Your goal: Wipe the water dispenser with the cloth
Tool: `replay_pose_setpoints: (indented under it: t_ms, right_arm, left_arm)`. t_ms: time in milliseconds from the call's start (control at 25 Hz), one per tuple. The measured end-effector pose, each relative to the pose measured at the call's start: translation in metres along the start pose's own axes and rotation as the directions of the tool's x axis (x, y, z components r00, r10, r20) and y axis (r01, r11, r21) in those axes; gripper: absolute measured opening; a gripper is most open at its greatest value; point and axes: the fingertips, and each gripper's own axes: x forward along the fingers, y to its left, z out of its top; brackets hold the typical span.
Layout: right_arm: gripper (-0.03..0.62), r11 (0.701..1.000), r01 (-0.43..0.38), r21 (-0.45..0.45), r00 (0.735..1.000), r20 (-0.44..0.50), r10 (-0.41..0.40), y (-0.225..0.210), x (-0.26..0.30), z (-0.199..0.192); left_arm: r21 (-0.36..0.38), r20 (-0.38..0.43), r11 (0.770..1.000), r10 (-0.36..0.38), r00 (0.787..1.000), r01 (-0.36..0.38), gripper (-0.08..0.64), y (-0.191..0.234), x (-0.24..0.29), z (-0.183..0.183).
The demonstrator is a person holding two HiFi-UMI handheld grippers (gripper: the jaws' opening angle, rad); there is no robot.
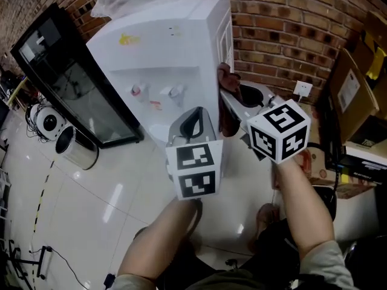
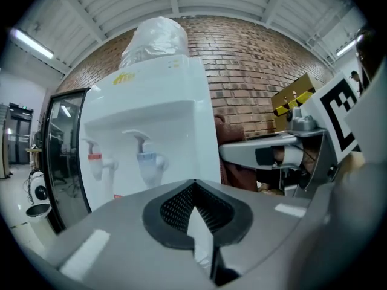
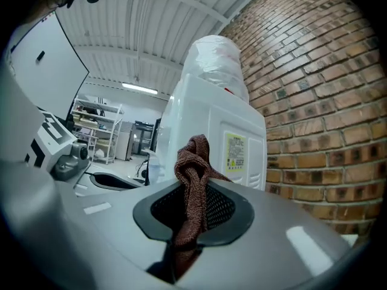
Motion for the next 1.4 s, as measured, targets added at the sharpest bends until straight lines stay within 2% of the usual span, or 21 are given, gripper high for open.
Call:
replay_pose_setpoints:
  t_ms: [320,560,920,1080,1400]
  right_arm:
    - [0.069,0.993,0.035,0.110,0.995,-0.101,-0.023,0.004,0.002,-0.075]
    - [0.069,0.980,0.073,0.185,0.988,-0.147,-0.046,0.005,0.004,-0.117]
    - [0.069,0.974,0.093,0.206,0.969,-0.245,-0.041,0.015,0.003,-0.173]
    - [0.069,0.975,0.095,0.203,0.953,-0.301,-0.031,0.017,0.004,-0.203]
    - [0.071,0.967,0.106,0.233,0.899,-0.438,0.007,0.019,0.005,-0.278]
  left_arm:
    - [-0.009,-0.046,1.000,-0.006,0.999,0.006,0.000,-0.001,0.002,-0.059]
    - [-0.012,-0.089,1.000,0.007,0.996,-0.008,0.000,0.001,0.004,-0.102]
    - [-0.043,-0.110,0.999,0.011,0.994,-0.015,0.000,0.001,0.008,-0.146]
    - [-0.059,-0.117,0.998,0.002,0.993,-0.009,0.000,-0.005,0.011,-0.167]
    - [-0.063,-0.155,0.998,-0.006,0.988,-0.004,0.000,-0.014,0.018,-0.214]
